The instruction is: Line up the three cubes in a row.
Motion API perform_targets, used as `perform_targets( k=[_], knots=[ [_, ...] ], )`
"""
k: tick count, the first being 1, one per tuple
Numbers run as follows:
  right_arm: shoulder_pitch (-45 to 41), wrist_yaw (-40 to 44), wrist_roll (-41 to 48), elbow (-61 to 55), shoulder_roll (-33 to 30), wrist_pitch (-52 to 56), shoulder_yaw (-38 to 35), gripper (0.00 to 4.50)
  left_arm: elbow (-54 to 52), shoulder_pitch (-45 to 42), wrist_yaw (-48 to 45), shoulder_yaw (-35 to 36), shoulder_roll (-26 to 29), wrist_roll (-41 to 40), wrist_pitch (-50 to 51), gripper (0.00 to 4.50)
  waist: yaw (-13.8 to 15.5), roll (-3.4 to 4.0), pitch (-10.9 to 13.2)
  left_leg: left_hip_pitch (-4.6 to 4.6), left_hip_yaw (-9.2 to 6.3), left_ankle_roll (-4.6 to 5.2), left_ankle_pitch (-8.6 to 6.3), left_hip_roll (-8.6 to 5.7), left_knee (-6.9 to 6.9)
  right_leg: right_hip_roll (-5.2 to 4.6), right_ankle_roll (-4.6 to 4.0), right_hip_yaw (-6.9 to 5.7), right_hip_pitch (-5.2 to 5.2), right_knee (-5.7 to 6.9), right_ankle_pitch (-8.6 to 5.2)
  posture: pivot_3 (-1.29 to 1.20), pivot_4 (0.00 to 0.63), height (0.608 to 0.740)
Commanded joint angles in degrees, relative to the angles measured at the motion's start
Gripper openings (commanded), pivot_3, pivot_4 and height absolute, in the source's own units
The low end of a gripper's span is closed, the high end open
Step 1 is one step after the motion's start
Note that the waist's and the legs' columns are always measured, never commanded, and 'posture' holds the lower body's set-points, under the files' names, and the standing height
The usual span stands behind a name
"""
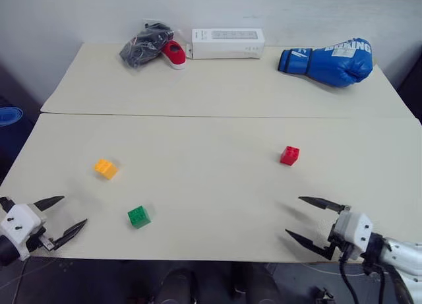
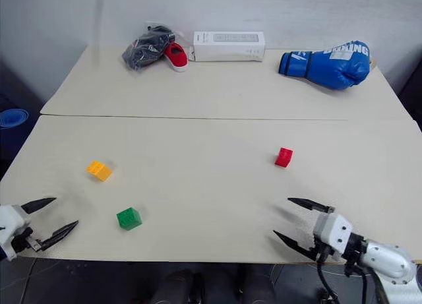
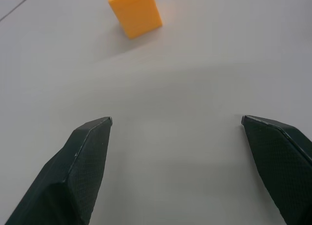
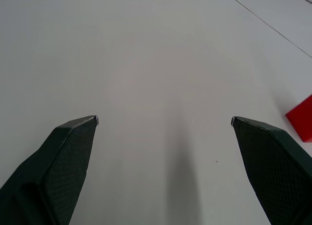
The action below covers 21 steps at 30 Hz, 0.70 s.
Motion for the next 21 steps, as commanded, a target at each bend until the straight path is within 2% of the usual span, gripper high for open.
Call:
perform_targets(
  k=[1, 5, 8, 10, 12, 15, 21],
  knots=[
    [-0.77, -1.08, -0.23, 0.00, 0.57, -1.08, -0.08, 4.50, -2.20, 0.65, 0.01, 1.59, 0.85, -1.15, 0.63, 4.49, -0.01, 0.00, 0.00, 0.00, 0.01, 0.00, 0.00, -0.01, 0.00, -0.01, 0.00, 0.01, 0.00, 0.01, 0.00, 0.00, 0.150, 0.740],
    [-0.62, -4.00, 1.86, -2.25, 2.22, 1.06, -1.64, 4.50, -9.98, 1.61, -1.75, 1.36, 0.73, -8.73, 12.26, 4.49, -0.02, 0.02, 0.01, 0.01, -0.01, -0.02, 0.00, 0.00, 0.00, 0.00, -0.01, 0.00, -0.02, 0.03, 0.00, 0.00, 0.150, 0.740],
    [4.14, -7.49, 4.72, -4.64, 3.12, 3.65, -7.58, 4.50, -20.12, 0.24, -5.43, -1.68, 4.68, -15.28, 23.89, 4.49, 0.91, 0.02, 0.01, -0.02, -0.06, -0.03, 0.01, 0.00, 0.00, -0.01, -0.01, -0.01, 0.00, 0.04, -0.01, 0.00, 0.150, 0.740],
    [7.53, -10.48, 5.63, -5.56, 4.73, 5.19, -10.92, 4.50, -23.29, -3.95, -5.01, -3.46, 5.37, -17.20, 26.86, 4.49, 1.42, 0.06, 0.01, -0.01, -0.06, -0.05, 0.01, -0.03, 0.02, -0.01, -0.01, 0.00, 0.02, 0.04, 0.00, 0.00, 0.150, 0.740],
    [11.19, -13.71, 6.09, -6.54, 7.38, 5.97, -13.90, 4.50, -25.12, -8.70, -4.45, -6.11, 5.05, -18.19, 28.96, 4.49, 2.05, 0.13, -0.01, 0.01, -0.10, -0.22, -0.06, -0.06, 0.02, -0.03, 0.01, 0.01, 0.08, 0.03, 0.00, 0.00, 0.150, 0.740],
    [15.43, -17.81, 5.02, -7.88, 11.98, 6.05, -15.53, 4.50, -26.05, -11.65, -6.88, -11.26, 4.55, -15.29, 28.13, 4.49, 1.51, 0.34, -0.11, 0.02, -0.12, -0.35, -0.03, -0.05, 0.01, 0.02, -0.01, 0.01, 0.06, 0.11, 0.00, 0.00, 0.150, 0.740],
    [14.96, -24.79, 0.89, -11.32, 18.26, 7.42, -11.26, 4.50, -24.35, -17.94, -6.58, -16.63, 1.32, -13.13, 26.21, 4.49, -0.34, 0.39, -0.11, 0.10, 0.07, -0.21, 0.09, 0.01, -0.03, 0.13, -0.01, 0.17, 0.01, 0.27, -0.01, 0.00, 0.150, 0.740]
  ],
)
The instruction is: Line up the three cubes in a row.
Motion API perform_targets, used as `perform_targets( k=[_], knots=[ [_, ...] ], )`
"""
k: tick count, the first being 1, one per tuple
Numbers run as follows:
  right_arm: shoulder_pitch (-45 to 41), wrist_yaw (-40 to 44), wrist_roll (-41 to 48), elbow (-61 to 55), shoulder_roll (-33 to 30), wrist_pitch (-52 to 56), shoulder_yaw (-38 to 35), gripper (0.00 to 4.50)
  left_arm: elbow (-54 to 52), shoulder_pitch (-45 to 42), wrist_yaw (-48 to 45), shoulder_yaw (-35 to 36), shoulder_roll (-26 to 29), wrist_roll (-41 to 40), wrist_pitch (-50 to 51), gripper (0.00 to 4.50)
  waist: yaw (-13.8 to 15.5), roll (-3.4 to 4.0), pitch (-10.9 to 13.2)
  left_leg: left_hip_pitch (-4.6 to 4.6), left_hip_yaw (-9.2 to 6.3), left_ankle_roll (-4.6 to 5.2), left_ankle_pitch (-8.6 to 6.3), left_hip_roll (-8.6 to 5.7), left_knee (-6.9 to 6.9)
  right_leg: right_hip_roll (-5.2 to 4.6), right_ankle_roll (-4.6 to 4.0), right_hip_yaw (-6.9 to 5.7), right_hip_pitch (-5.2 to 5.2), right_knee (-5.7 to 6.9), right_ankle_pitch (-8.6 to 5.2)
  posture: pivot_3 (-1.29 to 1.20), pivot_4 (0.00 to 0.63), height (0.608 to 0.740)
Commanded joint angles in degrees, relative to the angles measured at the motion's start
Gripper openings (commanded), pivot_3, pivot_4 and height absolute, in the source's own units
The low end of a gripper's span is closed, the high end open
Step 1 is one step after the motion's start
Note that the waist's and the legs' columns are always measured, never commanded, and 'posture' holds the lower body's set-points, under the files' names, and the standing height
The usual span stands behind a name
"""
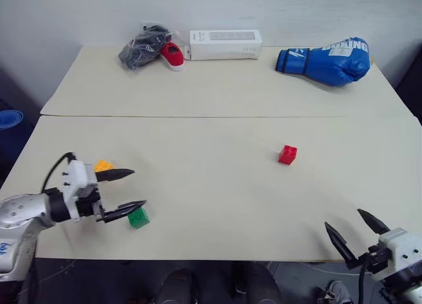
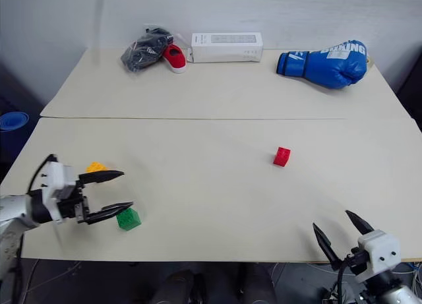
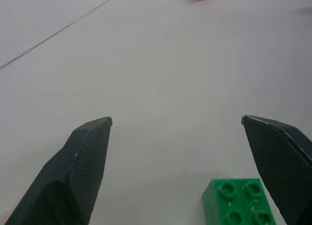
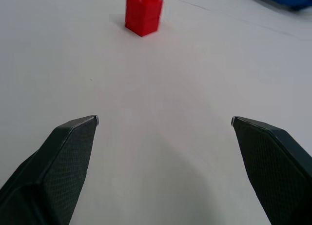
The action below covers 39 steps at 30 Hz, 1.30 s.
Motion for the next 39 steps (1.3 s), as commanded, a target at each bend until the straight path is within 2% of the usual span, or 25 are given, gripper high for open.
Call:
perform_targets(
  k=[1, 6, 10, 17, 24, 28, 35, 39],
  knots=[
    [-2.53, -4.02, -2.72, -5.95, 1.31, 1.83, 3.45, 4.50, -0.05, -2.68, 0.26, -0.64, -0.89, 1.15, -1.60, 4.49, -0.11, 0.00, 0.00, 0.02, 0.00, -0.02, 0.01, 0.00, 0.00, 0.00, -0.01, 0.02, -0.02, 0.04, -0.01, 0.00, 0.150, 0.740],
    [-13.21, -15.46, -6.09, -11.89, 4.64, 14.27, 9.42, 4.50, -1.67, -6.38, 0.77, -2.37, -1.07, 0.48, 1.22, 4.49, 0.10, 0.01, 0.00, -0.01, 0.02, -0.03, 0.07, 0.01, 0.02, -0.01, -0.06, 0.05, -0.15, 0.17, -0.04, 0.00, 0.150, 0.740],
    [-27.36, -23.88, -11.49, -9.53, 7.20, 24.02, 14.31, 4.50, -2.13, -7.62, 1.39, -2.89, -1.61, 0.76, 1.75, 4.49, 0.07, 0.00, 0.00, -0.15, 0.01, 0.03, 0.13, -0.06, 0.08, -0.03, -0.07, 0.04, -0.27, 0.27, -0.04, 0.00, 0.150, 0.740],
    [-37.30, -30.72, -17.85, -0.78, 10.27, 25.59, 18.35, 4.50, -3.50, -7.62, 2.07, -3.82, -1.99, 1.17, 2.49, 4.49, 0.03, -0.02, -0.01, -0.31, 0.00, 0.05, 0.28, -0.09, 0.06, 0.04, -0.12, -0.07, -0.33, 0.39, -0.08, 0.00, 0.150, 0.740],
    [-42.95, -33.51, -18.61, 7.21, 13.70, 23.44, 18.98, 4.50, -4.99, -6.59, 2.84, -3.09, -2.01, 1.15, 3.22, 4.49, -0.31, -0.02, -0.01, -0.28, 0.01, 0.03, 0.38, -0.08, 0.07, 0.06, -0.08, -0.05, -0.32, 0.46, -0.06, 0.00, 0.150, 0.740],
    [-44.35, -33.92, -17.98, 9.79, 14.89, 21.53, 18.81, 3.61, -5.68, -5.23, 3.29, -2.46, -1.84, 0.97, 3.36, 4.50, -1.11, -0.02, -0.01, -0.28, 0.00, 0.02, 0.38, -0.07, 0.05, 0.07, -0.09, -0.06, -0.32, 0.45, -0.06, 0.00, 0.150, 0.740],
    [-45.44, -32.39, -18.09, 11.94, 14.25, 18.62, 19.46, 1.45, -6.38, -4.62, 3.59, -2.39, -1.89, 1.05, 3.49, 4.50, -1.31, -0.02, -0.01, -0.29, -0.02, 0.03, 0.39, -0.07, 0.05, 0.07, -0.08, -0.06, -0.32, 0.45, -0.06, 0.00, 0.150, 0.740],
    [-45.88, -16.20, -10.68, 9.59, 8.34, 14.95, 20.59, 1.46, -6.11, -4.72, 3.48, -2.34, -1.91, 1.00, 3.31, 4.50, -1.26, -0.02, 0.00, -0.29, -0.01, 0.04, 0.38, -0.07, 0.05, 0.06, -0.08, -0.05, -0.32, 0.43, -0.06, 0.00, 0.150, 0.740]
  ],
)
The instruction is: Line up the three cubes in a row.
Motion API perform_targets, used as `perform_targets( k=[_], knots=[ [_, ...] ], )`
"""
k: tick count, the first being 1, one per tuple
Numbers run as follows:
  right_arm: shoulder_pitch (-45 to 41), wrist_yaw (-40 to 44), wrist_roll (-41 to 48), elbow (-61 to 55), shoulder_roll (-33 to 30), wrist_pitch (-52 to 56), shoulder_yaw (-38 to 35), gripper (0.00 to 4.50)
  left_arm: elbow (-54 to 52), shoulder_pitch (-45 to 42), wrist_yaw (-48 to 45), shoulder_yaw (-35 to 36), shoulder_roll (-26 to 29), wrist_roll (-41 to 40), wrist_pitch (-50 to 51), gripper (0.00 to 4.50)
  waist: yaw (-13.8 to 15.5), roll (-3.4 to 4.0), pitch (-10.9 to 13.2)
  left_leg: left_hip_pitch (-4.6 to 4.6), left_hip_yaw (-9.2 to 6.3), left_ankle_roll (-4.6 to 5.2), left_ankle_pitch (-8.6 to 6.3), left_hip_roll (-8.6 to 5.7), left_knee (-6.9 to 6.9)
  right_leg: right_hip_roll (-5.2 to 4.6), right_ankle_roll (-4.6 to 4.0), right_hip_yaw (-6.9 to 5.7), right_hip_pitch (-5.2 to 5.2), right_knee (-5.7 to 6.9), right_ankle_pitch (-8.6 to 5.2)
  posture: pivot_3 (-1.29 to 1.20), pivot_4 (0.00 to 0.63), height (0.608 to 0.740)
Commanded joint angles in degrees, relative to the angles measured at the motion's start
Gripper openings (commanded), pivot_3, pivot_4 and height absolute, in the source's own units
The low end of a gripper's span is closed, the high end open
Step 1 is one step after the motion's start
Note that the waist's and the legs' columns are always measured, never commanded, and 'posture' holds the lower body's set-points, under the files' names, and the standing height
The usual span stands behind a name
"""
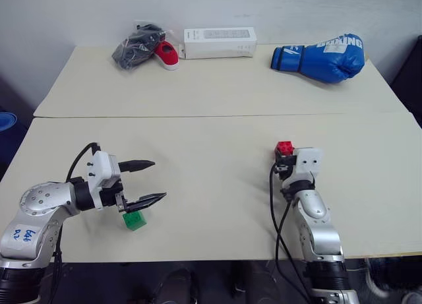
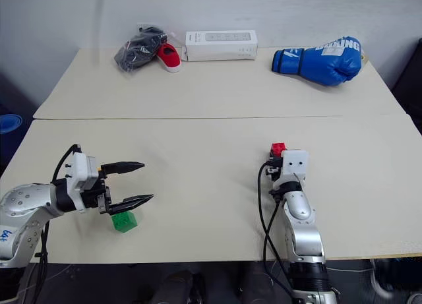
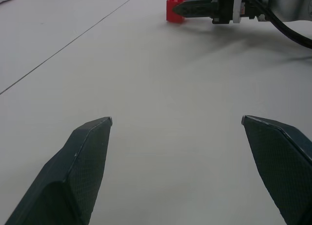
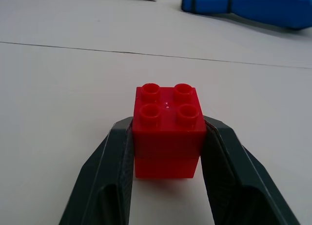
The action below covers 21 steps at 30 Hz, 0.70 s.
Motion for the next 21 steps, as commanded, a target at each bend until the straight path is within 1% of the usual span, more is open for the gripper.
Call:
perform_targets(
  k=[1, 2, 3, 4, 5, 7, 10, 13, 17, 21],
  knots=[
    [-1.39, 15.71, 7.44, -3.45, -6.01, -4.71, 0.65, 1.46, -1.55, 0.30, 0.05, 1.59, 0.11, -0.09, -0.64, 4.50, 0.05, 0.00, 0.00, 0.00, -0.01, 0.01, 0.00, 0.00, 0.00, 0.00, 0.00, -0.01, 0.01, 0.00, 0.00, 0.00, 0.150, 0.740],
    [-1.57, 25.33, 11.22, -3.95, -10.02, -5.85, 1.29, 1.46, -1.42, 0.39, -0.09, 1.59, 0.08, -0.09, -0.76, 4.50, 0.03, -0.01, 0.00, 0.00, -0.02, 0.01, 0.00, 0.00, 0.01, 0.00, 0.00, -0.02, 0.01, -0.01, 0.00, 0.00, 0.150, 0.740],
    [-1.50, 37.66, 15.84, -4.59, -15.05, -6.49, 2.31, 1.46, -1.34, 0.52, -0.27, 1.59, 0.04, -0.14, -0.87, 4.50, 0.05, 0.00, 0.01, 0.00, -0.01, 0.03, 0.00, 0.00, 0.01, 0.00, 0.01, -0.02, 0.02, -0.02, 0.00, 0.00, 0.150, 0.740],
    [-1.60, 48.43, 18.59, -3.78, -20.01, -7.49, 3.61, 1.46, -1.28, 0.60, -0.49, 1.53, -0.04, -0.33, -0.83, 4.50, 0.13, 0.01, 0.03, 0.01, -0.03, 0.06, -0.01, -0.01, 0.01, -0.01, 0.01, -0.04, 0.05, -0.04, 0.01, 0.00, 0.150, 0.740],
    [-1.94, 56.06, 19.43, -1.89, -23.73, -8.84, 4.91, 1.46, -1.31, 0.79, -0.71, 1.47, -0.11, -0.51, -0.77, 4.50, 0.20, 0.01, 0.04, 0.02, -0.05, 0.10, -0.03, -0.01, 0.01, 0.00, 0.02, -0.06, 0.08, -0.09, 0.01, 0.00, 0.150, 0.740],
    [-3.56, 64.92, 19.60, 3.02, -27.47, -11.39, 7.03, 1.46, -1.27, 0.73, -1.13, 1.13, -0.13, -0.85, -0.34, 4.50, 0.20, -0.15, 0.03, 0.11, -0.10, 0.16, -0.06, 0.02, 0.01, -0.01, 0.03, -0.13, 0.24, -0.21, 0.02, 0.00, 0.150, 0.740],
    [-7.73, 72.44, 19.68, 11.85, -27.06, -14.77, 8.13, 1.46, -1.60, 0.89, -1.75, 0.55, -0.16, -1.11, 0.04, 4.50, 0.01, -0.24, 0.03, 0.21, -0.14, 0.14, -0.06, 0.04, 0.02, -0.01, 0.04, -0.18, 0.39, -0.22, 0.02, 0.00, 0.150, 0.740],
    [-12.09, 78.44, 17.37, 22.95, -24.66, -23.42, 9.11, 1.46, -2.10, 1.39, -2.22, 0.50, -0.11, -1.32, 0.32, 4.50, 0.06, -0.22, 0.05, 0.23, -0.11, 0.11, -0.04, 0.03, 0.03, -0.03, 0.03, -0.17, 0.36, -0.15, 0.02, 0.00, 0.150, 0.740],
    [-18.00, 80.82, 15.06, 34.86, -21.41, -29.10, 9.20, 1.46, -2.66, 1.81, -2.39, 1.15, 0.24, -1.63, 1.01, 4.50, 0.06, -0.22, 0.05, 0.20, -0.12, 0.10, -0.02, 0.02, 0.08, -0.05, 0.04, -0.20, 0.36, -0.14, 0.02, 0.00, 0.150, 0.740],
    [-21.02, 81.78, 13.51, 40.17, -20.05, -30.25, 9.59, 1.46, -2.87, 2.22, -2.30, 2.00, 0.44, -1.65, 1.46, 4.50, 0.19, -0.21, 0.05, 0.17, -0.15, 0.11, -0.01, 0.00, 0.13, -0.09, 0.04, -0.20, 0.37, -0.13, 0.03, 0.00, 0.150, 0.740]
  ],
)
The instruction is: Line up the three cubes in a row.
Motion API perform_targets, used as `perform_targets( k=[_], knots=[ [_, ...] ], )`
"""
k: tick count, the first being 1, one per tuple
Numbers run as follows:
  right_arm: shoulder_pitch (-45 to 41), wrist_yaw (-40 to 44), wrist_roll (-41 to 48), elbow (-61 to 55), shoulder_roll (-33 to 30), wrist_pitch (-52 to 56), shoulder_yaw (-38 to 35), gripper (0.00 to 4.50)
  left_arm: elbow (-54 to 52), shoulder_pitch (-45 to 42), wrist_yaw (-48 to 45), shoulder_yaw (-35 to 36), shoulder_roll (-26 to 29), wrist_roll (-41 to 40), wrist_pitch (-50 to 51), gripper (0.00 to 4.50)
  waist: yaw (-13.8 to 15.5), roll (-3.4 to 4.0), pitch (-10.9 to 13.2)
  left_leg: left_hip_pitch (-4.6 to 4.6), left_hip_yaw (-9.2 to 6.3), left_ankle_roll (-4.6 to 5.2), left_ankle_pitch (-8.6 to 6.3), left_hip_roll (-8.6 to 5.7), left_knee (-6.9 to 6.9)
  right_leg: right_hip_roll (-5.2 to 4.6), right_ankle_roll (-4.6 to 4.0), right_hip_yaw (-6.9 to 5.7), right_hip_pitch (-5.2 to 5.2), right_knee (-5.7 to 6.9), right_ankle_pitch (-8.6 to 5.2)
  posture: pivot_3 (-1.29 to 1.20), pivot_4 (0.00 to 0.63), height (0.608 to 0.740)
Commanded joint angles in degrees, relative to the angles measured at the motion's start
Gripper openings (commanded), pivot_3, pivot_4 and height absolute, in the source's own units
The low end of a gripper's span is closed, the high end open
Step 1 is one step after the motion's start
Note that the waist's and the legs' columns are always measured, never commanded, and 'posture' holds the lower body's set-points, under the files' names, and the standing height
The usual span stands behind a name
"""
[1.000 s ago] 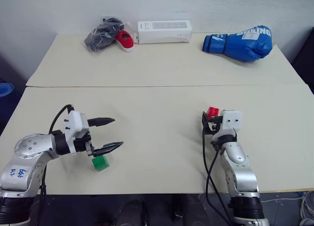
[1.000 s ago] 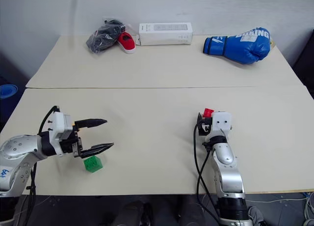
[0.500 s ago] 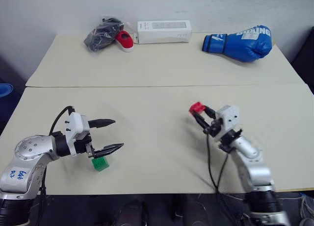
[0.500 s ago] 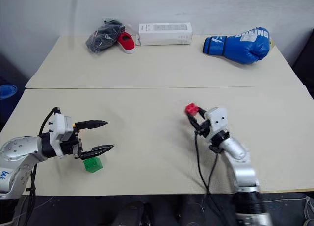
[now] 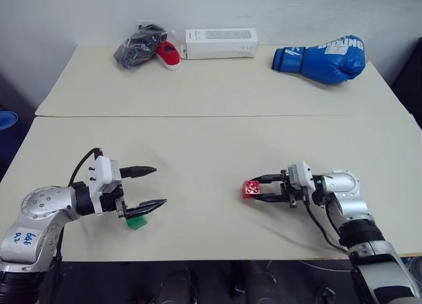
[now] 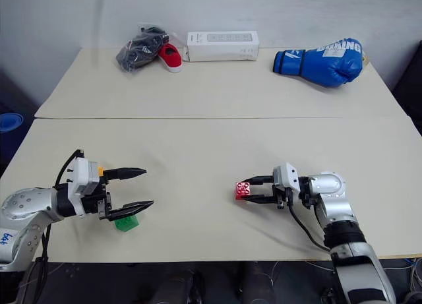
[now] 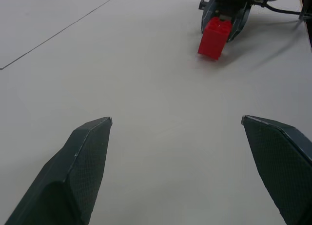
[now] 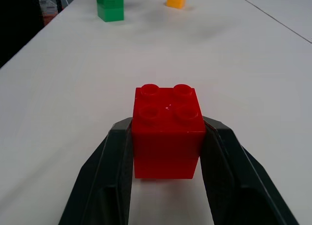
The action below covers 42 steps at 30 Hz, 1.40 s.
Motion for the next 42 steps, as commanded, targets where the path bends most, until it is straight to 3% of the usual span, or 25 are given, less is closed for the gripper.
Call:
perform_targets(
  k=[1, 5, 9, 14, 20, 22, 24, 26, 31, 36, 41, 42],
  knots=[
    [-1.64, 2.78, -0.60, 2.74, 0.73, -1.49, 0.22, 1.46, -2.29, 0.52, -0.11, 1.99, 0.58, -1.13, 0.26, 4.50, -0.01, 0.00, 0.00, 0.00, -0.01, 0.00, 0.00, 0.00, 0.00, 0.00, 0.00, 0.00, 0.00, 0.00, 0.00, 0.00, 0.150, 0.740],
    [-2.77, 2.89, -1.00, 4.70, 1.17, 1.32, 0.55, 1.46, -2.31, 0.81, -0.13, 2.45, 0.68, -1.24, 0.93, 4.50, -0.10, 0.00, 0.00, 0.01, -0.02, -0.02, 0.01, 0.00, 0.00, 0.00, 0.00, 0.00, 0.01, 0.00, 0.00, 0.00, 0.150, 0.740],
    [-4.28, 3.46, -0.10, 5.13, 0.68, -1.52, -0.81, 2.70, -3.20, 4.88, 0.46, 7.74, 0.64, -2.99, 2.45, 4.50, -0.30, 0.03, 0.01, 0.02, -0.02, -0.04, 0.01, 0.00, 0.00, 0.00, 0.00, 0.01, 0.00, 0.02, 0.00, 0.00, 0.150, 0.740],
    [-0.68, 3.52, 3.87, -4.22, -2.12, -1.29, -3.34, 4.45, -1.00, 12.84, 1.80, 19.75, -1.50, -5.48, 1.88, 4.50, -0.15, 0.07, 0.04, -0.03, -0.04, -0.07, -0.01, 0.05, -0.02, 0.01, 0.00, 0.00, -0.04, -0.03, 0.00, 0.00, 0.150, 0.740],
    [10.66, 2.80, 14.17, -20.77, -4.00, 3.27, -8.73, 4.48, 7.27, 26.90, -0.33, 34.08, -4.29, -3.42, -2.18, 4.50, 0.01, 0.07, 0.04, -0.01, -0.10, -0.09, -0.09, 0.05, -0.03, 0.00, 0.00, -0.04, 0.00, -0.13, 0.00, 0.00, 0.150, 0.740],
    [15.46, 3.21, 18.07, -26.92, -7.65, 8.23, -7.48, 4.48, 11.46, 30.96, -2.12, 36.64, -4.13, -2.85, -3.12, 4.50, 0.10, 0.06, 0.04, -0.02, -0.10, -0.07, -0.14, 0.05, -0.04, 0.00, 0.00, -0.04, 0.00, -0.19, 0.00, 0.00, 0.150, 0.740],
    [18.86, 4.07, 19.86, -30.82, -10.09, 6.20, -5.23, 4.48, 14.95, 33.33, -2.99, 37.86, -3.87, -1.94, -4.44, 4.50, 0.53, 0.10, 0.06, -0.02, -0.08, 0.03, -0.28, 0.02, -0.03, -0.08, 0.00, -0.02, -0.03, -0.38, 0.00, 0.00, 0.150, 0.740],
    [19.86, 3.47, 19.92, -31.35, -8.15, 5.47, -6.50, 4.48, 16.43, 34.26, -3.81, 37.43, -3.64, -1.10, -5.69, 4.50, 0.96, -0.03, -0.02, 0.02, -0.07, -0.03, -0.37, 0.03, -0.03, -0.09, 0.00, 0.01, -0.03, -0.41, 0.00, 0.00, 0.150, 0.740],
    [20.46, 2.78, 17.81, -31.16, -5.78, 3.74, -6.08, 4.48, 11.88, 32.99, -6.25, 32.00, -3.37, -0.29, -7.89, 4.50, 1.68, -0.07, -0.04, 0.02, -0.07, -0.32, -0.54, 0.06, -0.03, -0.12, -0.03, 0.04, -0.07, -0.40, 0.00, 0.00, 0.150, 0.740],
    [20.08, 1.37, 16.74, -31.51, -5.11, 4.40, -6.45, 4.48, 3.64, 26.51, -5.79, 21.22, -2.31, 0.82, -6.47, 4.50, 2.58, -0.08, -0.05, -0.02, -0.07, -0.29, -0.54, 0.03, -0.03, -0.12, -0.02, 0.03, -0.07, -0.44, 0.00, 0.00, 0.150, 0.740],
    [19.99, 0.45, 15.66, -31.54, -4.81, 4.22, -6.86, 4.48, 3.88, 20.32, -4.83, 11.99, -1.82, 3.65, -5.68, 4.50, 1.95, 0.06, 0.00, 0.00, 0.00, -0.03, -0.38, 0.04, -0.03, -0.07, -0.02, 0.04, -0.08, -0.37, 0.00, 0.00, 0.150, 0.740],
    [20.04, 0.20, 15.49, -31.66, -4.71, 4.16, -6.90, 4.49, 4.62, 19.37, -4.85, 10.76, -1.83, 4.29, -5.99, 4.31, 1.78, 0.05, 0.00, 0.01, 0.00, -0.03, -0.37, 0.04, -0.03, -0.06, -0.02, 0.03, -0.08, -0.35, 0.00, 0.00, 0.150, 0.740]
  ],
)
